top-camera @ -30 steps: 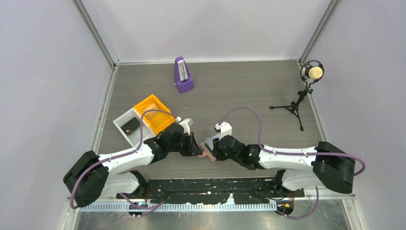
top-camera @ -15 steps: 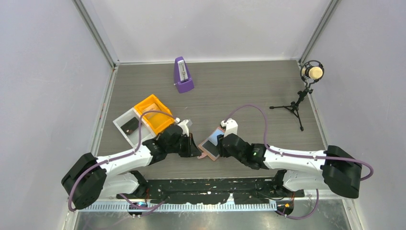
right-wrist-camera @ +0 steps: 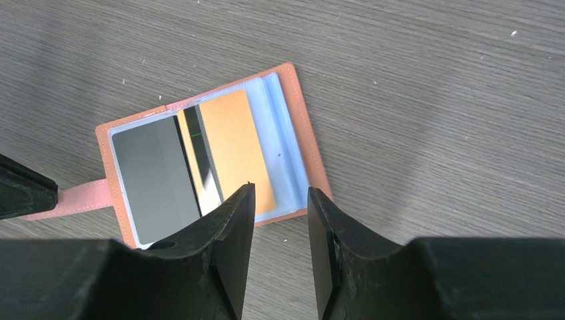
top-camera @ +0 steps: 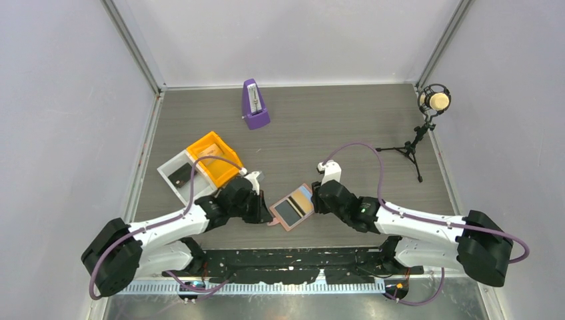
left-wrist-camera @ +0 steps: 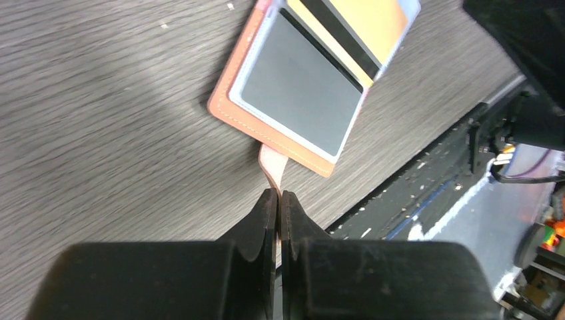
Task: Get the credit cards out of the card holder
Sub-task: Remove the credit card from the card holder.
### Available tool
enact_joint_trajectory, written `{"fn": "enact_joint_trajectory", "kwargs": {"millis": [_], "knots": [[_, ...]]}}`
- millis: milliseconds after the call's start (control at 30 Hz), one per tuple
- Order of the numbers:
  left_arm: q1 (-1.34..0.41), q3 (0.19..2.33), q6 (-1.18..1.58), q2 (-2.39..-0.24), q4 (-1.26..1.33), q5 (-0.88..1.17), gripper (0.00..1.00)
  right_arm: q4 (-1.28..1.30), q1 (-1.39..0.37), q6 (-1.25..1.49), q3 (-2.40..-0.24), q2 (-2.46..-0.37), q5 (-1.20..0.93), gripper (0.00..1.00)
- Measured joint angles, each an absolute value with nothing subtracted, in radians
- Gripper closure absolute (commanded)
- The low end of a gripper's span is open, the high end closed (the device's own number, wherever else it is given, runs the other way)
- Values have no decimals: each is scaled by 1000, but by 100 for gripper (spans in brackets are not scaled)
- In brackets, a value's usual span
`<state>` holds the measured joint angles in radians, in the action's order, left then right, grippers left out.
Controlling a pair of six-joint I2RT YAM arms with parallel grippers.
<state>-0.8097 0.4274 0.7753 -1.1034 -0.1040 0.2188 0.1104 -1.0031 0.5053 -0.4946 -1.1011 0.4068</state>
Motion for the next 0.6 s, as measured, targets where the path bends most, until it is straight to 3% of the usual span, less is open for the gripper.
{"fn": "enact_joint_trajectory", "kwargs": {"millis": [200,433,600], "knots": [[-810,443,735,-1045,-230,128,98,121,-968,500,-495,-1047,337,57],[-793,510,720,-994,-340,38,64,110,-920,500,-495,-1039,180,58],[-789,522,736,-949,-340,36,59,54,-873,502,-494,-1068,70,60]]}}
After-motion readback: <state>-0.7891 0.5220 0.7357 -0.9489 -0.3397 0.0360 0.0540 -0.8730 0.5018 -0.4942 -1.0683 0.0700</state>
